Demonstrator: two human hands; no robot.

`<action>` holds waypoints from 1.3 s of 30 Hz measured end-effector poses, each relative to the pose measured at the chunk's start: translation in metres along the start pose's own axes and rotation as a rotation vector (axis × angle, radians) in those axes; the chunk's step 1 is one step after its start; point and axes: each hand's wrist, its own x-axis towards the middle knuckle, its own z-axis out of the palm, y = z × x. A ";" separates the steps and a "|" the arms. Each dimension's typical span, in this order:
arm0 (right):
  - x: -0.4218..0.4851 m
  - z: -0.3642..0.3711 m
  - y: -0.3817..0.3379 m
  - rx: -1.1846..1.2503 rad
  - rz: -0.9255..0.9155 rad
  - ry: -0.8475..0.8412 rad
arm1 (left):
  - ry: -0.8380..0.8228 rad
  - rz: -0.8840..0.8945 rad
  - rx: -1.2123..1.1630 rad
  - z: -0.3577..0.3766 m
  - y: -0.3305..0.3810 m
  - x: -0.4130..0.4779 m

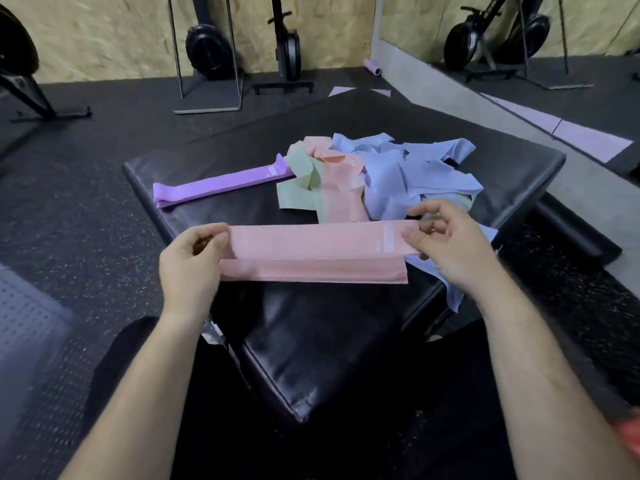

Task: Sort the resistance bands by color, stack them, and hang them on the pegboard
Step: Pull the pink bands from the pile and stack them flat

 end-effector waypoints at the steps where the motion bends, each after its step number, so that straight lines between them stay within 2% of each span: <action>1: -0.003 0.005 0.007 -0.023 -0.006 0.026 | -0.011 0.036 0.074 0.000 -0.001 0.000; 4: -0.010 0.014 0.024 -0.113 -0.028 0.069 | -0.048 0.151 0.268 -0.001 -0.004 0.004; 7: -0.008 0.018 0.033 -0.254 -0.020 0.034 | -0.104 0.232 0.402 -0.001 -0.013 0.005; 11: -0.007 0.018 0.037 -0.370 -0.040 0.001 | -0.137 0.247 0.452 -0.003 -0.022 0.004; 20: -0.007 0.029 0.049 -0.440 -0.094 -0.016 | -0.182 0.319 0.532 -0.003 -0.033 0.006; 25: -0.012 0.022 0.048 -0.505 -0.184 -0.094 | -0.106 0.611 0.568 0.007 -0.021 -0.005; 27: -0.015 0.020 0.045 -0.500 -0.230 -0.157 | -0.216 0.670 0.555 0.019 -0.015 -0.013; 30: -0.015 0.020 0.047 -0.538 -0.248 -0.226 | -0.530 0.671 0.555 0.040 -0.014 -0.025; 32: -0.013 0.020 0.049 -0.565 -0.249 -0.240 | -0.656 0.663 0.617 0.050 -0.017 -0.030; 35: -0.009 0.017 0.050 -0.566 -0.233 -0.252 | -0.694 0.631 0.686 0.057 -0.021 -0.031; 39: -0.003 0.013 0.049 -0.546 -0.186 -0.277 | -0.675 0.688 0.668 0.062 -0.026 -0.025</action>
